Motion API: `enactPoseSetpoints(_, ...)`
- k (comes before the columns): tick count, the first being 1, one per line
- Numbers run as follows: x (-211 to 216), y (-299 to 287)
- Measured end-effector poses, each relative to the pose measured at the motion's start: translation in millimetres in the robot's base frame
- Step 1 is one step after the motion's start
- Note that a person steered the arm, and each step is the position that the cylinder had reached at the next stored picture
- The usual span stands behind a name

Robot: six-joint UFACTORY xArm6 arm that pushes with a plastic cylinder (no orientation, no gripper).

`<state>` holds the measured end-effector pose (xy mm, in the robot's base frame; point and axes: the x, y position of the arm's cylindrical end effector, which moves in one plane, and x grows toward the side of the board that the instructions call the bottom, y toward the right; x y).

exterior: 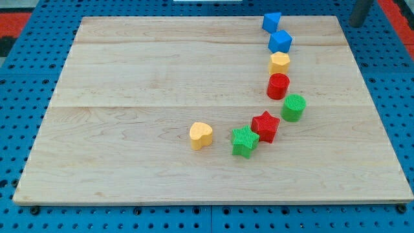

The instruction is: Push the hexagon slightly to the left

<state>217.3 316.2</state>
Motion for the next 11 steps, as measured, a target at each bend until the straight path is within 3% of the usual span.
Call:
enactPoseSetpoints(1,-12.7,-67.4)
enactPoseSetpoints(3,-3.9,-79.8)
enactPoseSetpoints(5,105.8,-77.7)
enactPoseSetpoints(9,136.8,-131.0)
enactPoseSetpoints(11,135.6,-229.9)
